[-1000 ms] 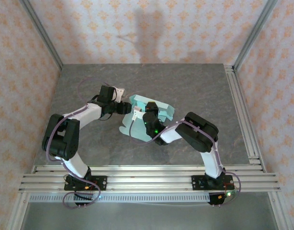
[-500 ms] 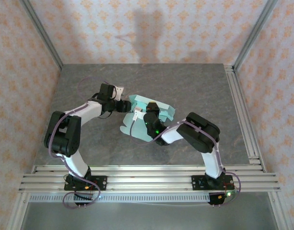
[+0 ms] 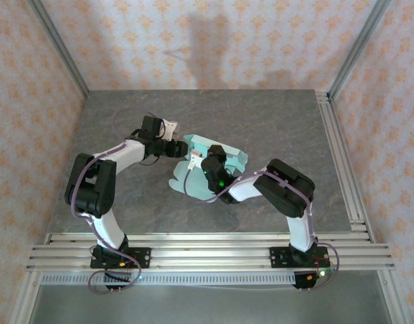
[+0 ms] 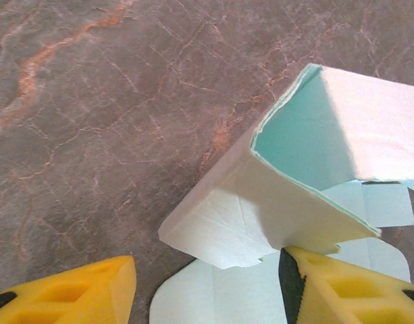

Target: Fold the paper box

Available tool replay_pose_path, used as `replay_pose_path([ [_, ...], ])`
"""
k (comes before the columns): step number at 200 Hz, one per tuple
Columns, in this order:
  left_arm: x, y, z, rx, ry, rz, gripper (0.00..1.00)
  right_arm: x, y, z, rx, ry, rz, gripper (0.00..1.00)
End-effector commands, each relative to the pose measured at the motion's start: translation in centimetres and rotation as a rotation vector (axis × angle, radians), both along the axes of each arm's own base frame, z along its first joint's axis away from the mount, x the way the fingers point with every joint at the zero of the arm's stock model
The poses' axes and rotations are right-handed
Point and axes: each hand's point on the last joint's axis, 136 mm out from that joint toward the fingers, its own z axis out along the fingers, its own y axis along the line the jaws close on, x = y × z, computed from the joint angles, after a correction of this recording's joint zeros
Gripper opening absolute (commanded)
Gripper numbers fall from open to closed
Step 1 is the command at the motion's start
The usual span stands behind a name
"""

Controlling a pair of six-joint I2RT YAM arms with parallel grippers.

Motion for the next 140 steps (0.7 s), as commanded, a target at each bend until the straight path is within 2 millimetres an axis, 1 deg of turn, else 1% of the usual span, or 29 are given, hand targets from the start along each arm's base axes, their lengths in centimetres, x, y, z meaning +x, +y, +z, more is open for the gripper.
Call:
replay_pose_path([
  [1, -0.2, -1.4, 0.4, -0.019, -0.006, -0.075, 0.58, -0.1, 0.1, -1.0, -0.022, 0.051, 0.017, 0.0],
  [49, -0.3, -2.2, 1.0, -0.047, -0.026, -0.131, 0.58, 0.1, 0.0, -0.9, -0.013, 0.057, 0.014, 0.0],
  [87, 0.0, -2.6, 0.1, -0.035, 0.006, -0.16, 0.58, 0.0, 0.0, -0.9, -0.01, 0.061, 0.015, 0.0],
  [114, -0.1, -3.3, -0.3, -0.029, 0.012, -0.183, 0.54, 0.1, 0.0, -0.6, -0.003, 0.061, 0.013, 0.0],
  [140, -0.3, -3.8, -0.5, -0.033, 0.02, -0.203, 0.49, 0.2, 0.0, -0.9, -0.006, 0.068, 0.011, 0.0],
])
